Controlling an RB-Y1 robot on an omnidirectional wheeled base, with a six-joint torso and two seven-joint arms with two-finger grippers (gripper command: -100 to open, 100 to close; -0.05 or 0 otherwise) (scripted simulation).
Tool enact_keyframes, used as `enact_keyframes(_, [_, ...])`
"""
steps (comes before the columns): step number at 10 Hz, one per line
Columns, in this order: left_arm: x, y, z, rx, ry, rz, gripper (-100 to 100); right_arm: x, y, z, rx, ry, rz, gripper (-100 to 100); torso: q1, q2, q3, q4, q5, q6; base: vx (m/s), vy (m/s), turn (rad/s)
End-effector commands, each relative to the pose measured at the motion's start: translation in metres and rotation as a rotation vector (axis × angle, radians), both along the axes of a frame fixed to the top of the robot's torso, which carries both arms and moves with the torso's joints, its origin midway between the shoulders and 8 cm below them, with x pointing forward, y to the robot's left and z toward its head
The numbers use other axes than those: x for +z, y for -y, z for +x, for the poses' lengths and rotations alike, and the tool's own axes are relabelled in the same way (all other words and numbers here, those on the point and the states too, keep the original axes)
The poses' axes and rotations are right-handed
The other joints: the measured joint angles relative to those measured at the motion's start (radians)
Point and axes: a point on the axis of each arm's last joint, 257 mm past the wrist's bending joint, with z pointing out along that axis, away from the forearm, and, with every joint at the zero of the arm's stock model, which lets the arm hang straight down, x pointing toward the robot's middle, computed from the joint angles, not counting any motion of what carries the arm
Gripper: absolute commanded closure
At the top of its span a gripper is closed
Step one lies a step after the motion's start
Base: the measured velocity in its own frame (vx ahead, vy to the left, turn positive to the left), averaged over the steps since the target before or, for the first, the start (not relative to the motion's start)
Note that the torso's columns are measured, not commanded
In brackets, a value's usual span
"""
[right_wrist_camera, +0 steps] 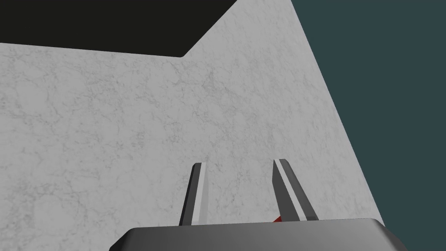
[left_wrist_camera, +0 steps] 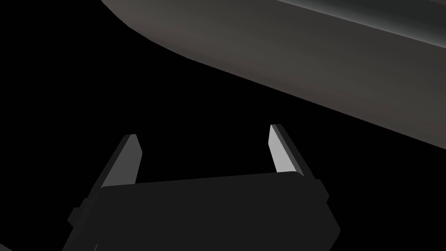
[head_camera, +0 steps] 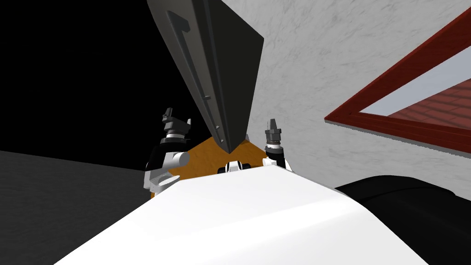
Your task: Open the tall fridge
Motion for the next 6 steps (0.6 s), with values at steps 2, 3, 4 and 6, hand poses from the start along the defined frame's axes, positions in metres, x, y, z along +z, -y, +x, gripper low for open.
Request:
enact_keyframes(2, [0.001, 0.0, 0.01, -0.025, -0.048, -0.05, -100, 0.0, 0.0, 0.0, 0.0, 0.0, 0.0, 0, 0.0, 0.001, 0.001, 0.0, 0.0, 0.0, 0.054, -0.048, 0.08])
enact_keyframes(3, [0.012, 0.002, 0.013, -0.046, -0.038, -0.079, -100, 0.0, 0.0, 0.0, 0.0, 0.0, 0.0, 0, 0.001, 0.002, 0.001, 0.0, 0.0, 0.0, 0.067, -0.047, 0.104])
enact_keyframes(4, [0.006, 0.001, 0.015, -0.044, -0.064, -0.08, -100, 0.0, 0.0, 0.0, 0.0, 0.0, 0.0, 0, 0.0, 0.0, 0.0, 0.0, 0.0, 0.0, 0.052, -0.043, 0.06])
enact_keyframes(6, [0.012, 0.003, 0.02, -0.063, -0.075, -0.11, -100, 0.0, 0.0, 0.0, 0.0, 0.0, 0.0, 0, 0.001, 0.002, 0.001, 0.001, 0.0, 0.0, 0.033, -0.037, 0.042])
